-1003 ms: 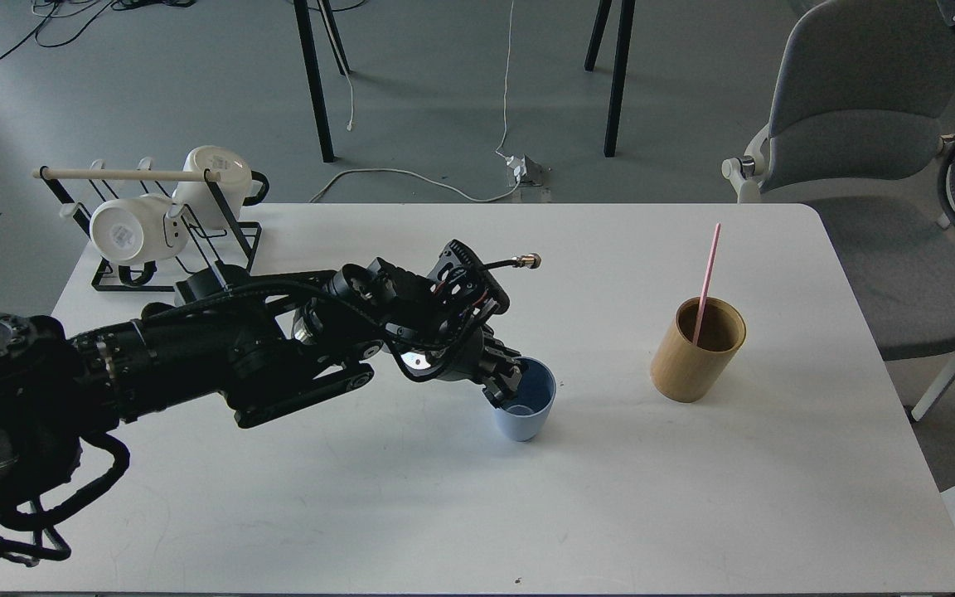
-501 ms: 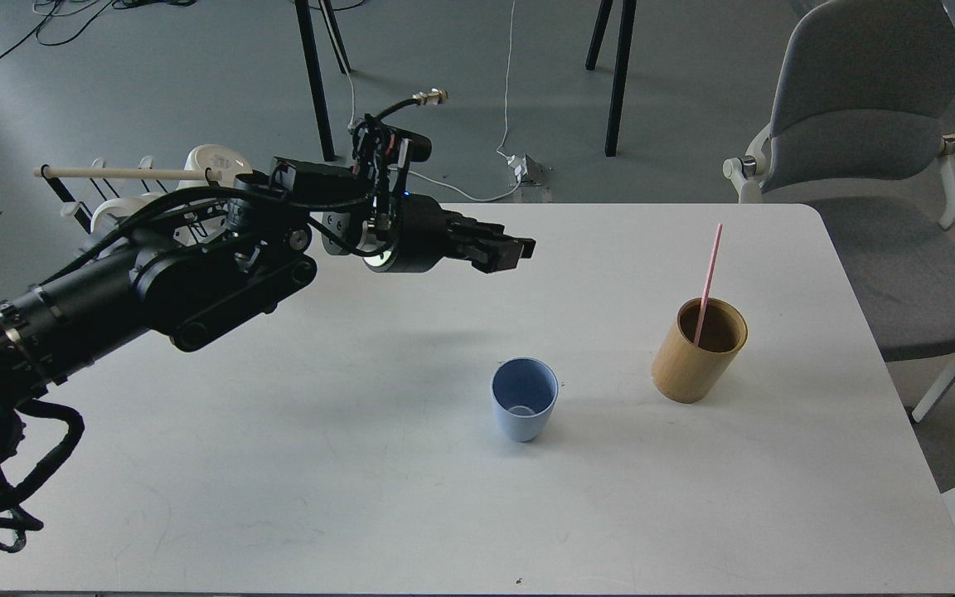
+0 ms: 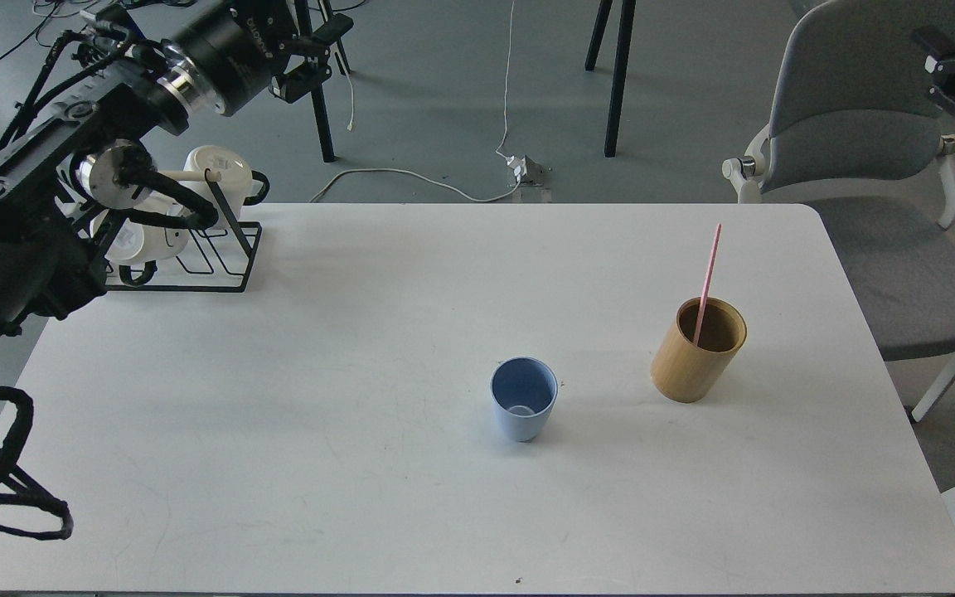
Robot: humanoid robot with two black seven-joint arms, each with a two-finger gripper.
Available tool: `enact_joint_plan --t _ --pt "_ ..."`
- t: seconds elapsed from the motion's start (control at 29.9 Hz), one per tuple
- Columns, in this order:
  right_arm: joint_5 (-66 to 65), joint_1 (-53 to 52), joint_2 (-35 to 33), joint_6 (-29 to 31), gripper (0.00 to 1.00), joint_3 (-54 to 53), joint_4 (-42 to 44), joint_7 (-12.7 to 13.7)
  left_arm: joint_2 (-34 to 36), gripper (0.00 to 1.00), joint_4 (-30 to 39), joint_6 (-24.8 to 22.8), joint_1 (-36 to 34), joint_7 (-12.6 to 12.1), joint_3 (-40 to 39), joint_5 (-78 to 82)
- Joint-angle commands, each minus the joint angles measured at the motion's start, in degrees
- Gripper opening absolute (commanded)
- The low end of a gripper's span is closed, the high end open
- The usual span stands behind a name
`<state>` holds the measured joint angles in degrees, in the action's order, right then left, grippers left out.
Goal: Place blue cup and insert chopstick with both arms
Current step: 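Withdraw the left arm up and away from the cup, then reach the right gripper to the red stick in the tan cup and grasp it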
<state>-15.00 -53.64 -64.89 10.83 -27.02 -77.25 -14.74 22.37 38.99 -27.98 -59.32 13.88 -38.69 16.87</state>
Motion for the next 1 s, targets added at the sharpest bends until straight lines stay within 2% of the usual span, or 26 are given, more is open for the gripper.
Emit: enact_joint_plan --t 0.0,0.17,0.23,0.3,0.47,0.6,0.74,0.87,0.97 --pt "-13.7 -0.1 -1.7 -5.2 1.00 2.1 -5.8 1.2 -0.5 0.99 -4.8 0.0 0.1 2.9 -0.2 -12.4" --pt "-37.5 0.1 -1.7 -8.6 0.98 5.8 -9.8 2.7 -0.7 0.99 -14.7 0.0 -0.2 1.2 -0.1 -24.2" --pt "-45.6 0.4 -1.2 -10.2 0.98 8.2 -9.8 4.4 -0.6 0.99 -16.2 0.0 -0.2 0.2 -0.2 -24.7" --pt "-50.4 0.7 0.0 -11.0 0.98 11.2 -9.1 4.9 -0.6 0.99 -16.4 0.0 0.0 0.0 -0.2 -25.4" --pt "-58.2 0.7 9.6 -13.1 0.97 19.3 -2.2 4.8 -0.8 0.99 -16.7 0.0 0.2 0.0 -0.2 -28.8" --pt "-61.9 0.9 15.9 -14.6 0.95 21.6 4.5 4.6 -0.8 0.99 -16.7 0.0 0.3 -0.1 0.0 -28.9" --pt "-62.3 1.3 20.7 -15.0 0.75 21.8 9.1 4.5 -0.7 0.99 -16.6 0.0 0.3 -0.1 0.1 -28.9" --pt "-65.4 1.6 23.3 -14.9 0.63 21.9 12.4 4.5 -0.7 0.99 -16.6 0.0 0.3 -0.1 0.1 -28.9" --pt "-66.5 2.7 23.8 -14.9 0.51 22.2 12.5 5.1 -0.7 0.99 -16.6 0.0 0.3 0.0 0.1 -28.9"
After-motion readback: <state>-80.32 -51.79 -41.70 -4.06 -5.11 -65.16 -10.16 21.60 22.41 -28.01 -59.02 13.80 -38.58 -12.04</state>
